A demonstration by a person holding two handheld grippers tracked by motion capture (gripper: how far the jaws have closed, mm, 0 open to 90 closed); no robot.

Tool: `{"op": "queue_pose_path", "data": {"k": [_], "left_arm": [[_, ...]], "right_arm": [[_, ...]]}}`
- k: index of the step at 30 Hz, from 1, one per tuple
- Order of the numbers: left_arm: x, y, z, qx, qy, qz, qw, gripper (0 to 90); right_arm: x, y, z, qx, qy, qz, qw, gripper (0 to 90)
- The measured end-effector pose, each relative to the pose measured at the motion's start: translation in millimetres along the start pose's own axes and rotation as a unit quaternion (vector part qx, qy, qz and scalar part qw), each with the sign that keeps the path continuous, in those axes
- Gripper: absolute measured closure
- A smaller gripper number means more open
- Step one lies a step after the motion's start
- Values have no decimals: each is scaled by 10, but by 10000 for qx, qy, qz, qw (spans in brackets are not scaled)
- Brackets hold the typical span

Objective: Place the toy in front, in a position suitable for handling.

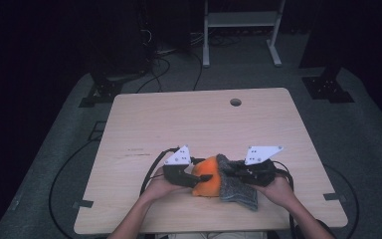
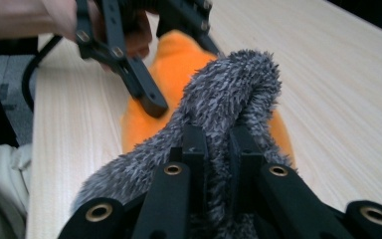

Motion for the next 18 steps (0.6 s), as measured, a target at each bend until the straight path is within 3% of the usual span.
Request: {"op": "queue_pose_path", "data": {"k": [2,4,7,9,12,15,18], "left_arm": [[-12,10,-1,-20,-51,-200,9998,243],[-14,-1,19,-40,-54,-262,9996,197],[-20,-29,41,-82,-25,-131,9999,278],[-28,-28,31,-69,-11,-165,9998,331],[-37,-47,39,-145,-40,-50,9999,395],[-60,-70,67,-132,-45,30,9999,413],[-70,-83,76,-134,-27,62,9999,412]], "right_arm": [[43,-8,21,20,-34,30,10000,804],[106,-12,11,25,-91,140,9999,804],[188,-19,-29,21,-94,242,9997,804],[245,-19,-58,50,8,250,9997,804],[322,-24,-112,99,167,275,9994,803],[213,26,-178,133,-47,177,9997,803],[37,63,-113,128,-202,5,9997,801]]}}
Point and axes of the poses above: each handheld gripper's, and its own axes: z roughly forward along the jaws, x roughly out of its underside, y roughly to its left, the point moved 4 cm from there along z, roughly forward along the jaws, and after that the axes turned 5 degrees about -z, right-handed, at the moved point
